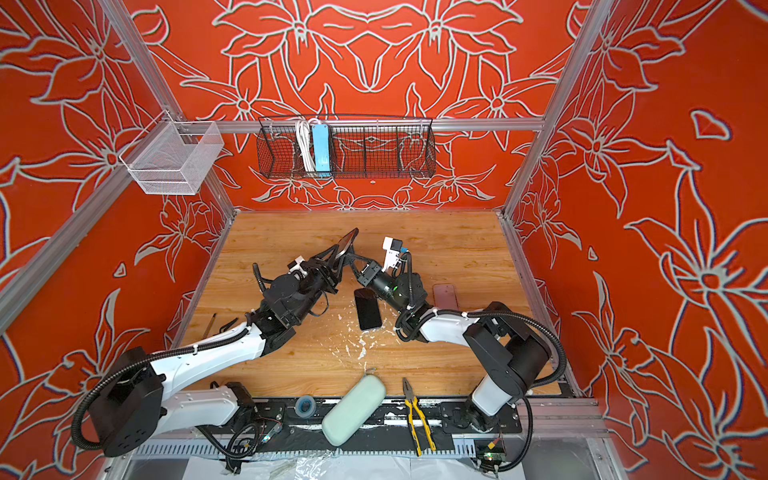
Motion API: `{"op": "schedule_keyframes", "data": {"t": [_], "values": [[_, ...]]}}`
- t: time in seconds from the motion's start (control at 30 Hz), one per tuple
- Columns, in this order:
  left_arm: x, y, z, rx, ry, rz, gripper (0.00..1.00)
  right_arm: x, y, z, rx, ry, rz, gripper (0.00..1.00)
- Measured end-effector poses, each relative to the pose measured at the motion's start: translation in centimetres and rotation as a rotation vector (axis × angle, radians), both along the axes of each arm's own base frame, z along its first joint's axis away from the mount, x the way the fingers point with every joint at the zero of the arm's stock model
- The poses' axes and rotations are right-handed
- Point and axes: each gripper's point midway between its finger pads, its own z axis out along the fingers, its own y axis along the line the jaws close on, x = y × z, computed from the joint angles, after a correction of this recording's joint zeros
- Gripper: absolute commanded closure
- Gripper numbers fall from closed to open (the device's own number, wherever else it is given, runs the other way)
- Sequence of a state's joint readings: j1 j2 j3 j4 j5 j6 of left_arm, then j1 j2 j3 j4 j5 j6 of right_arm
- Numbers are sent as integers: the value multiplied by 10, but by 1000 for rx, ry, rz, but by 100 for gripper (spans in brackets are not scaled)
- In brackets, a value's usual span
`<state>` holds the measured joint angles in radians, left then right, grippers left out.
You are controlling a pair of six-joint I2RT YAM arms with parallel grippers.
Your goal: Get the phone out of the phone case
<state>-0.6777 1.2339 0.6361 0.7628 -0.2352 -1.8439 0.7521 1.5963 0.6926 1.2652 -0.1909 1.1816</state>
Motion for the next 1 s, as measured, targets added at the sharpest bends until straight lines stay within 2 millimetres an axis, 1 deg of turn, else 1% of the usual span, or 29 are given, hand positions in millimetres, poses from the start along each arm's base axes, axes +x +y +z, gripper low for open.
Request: {"op": "schedule_keyframes", "data": {"t": [0.03,0.13,0.3,0.57,0.8,0.87,1.0], "values": [[0,0,2,-2,-5,-2,47,0,0,0,-1,1,-1,100],[-1,-2,9,-9,-19,-14,41,1,0,-1,-4,4,-5,100],[-1,-2,14,-5,-31,-23,28,2,-1,-2,-3,7,-12,100],[-4,-8,10,11,-22,-66,14,5,-7,-13,-13,34,-49,100],[-6,-13,12,22,-30,-95,0,5,-12,-17,-16,52,-71,100],[-6,-14,13,26,-32,-102,3,5,-14,-17,-9,59,-76,100],[-8,-17,11,35,-32,-121,3,7,-17,-18,7,72,-92,100]]}}
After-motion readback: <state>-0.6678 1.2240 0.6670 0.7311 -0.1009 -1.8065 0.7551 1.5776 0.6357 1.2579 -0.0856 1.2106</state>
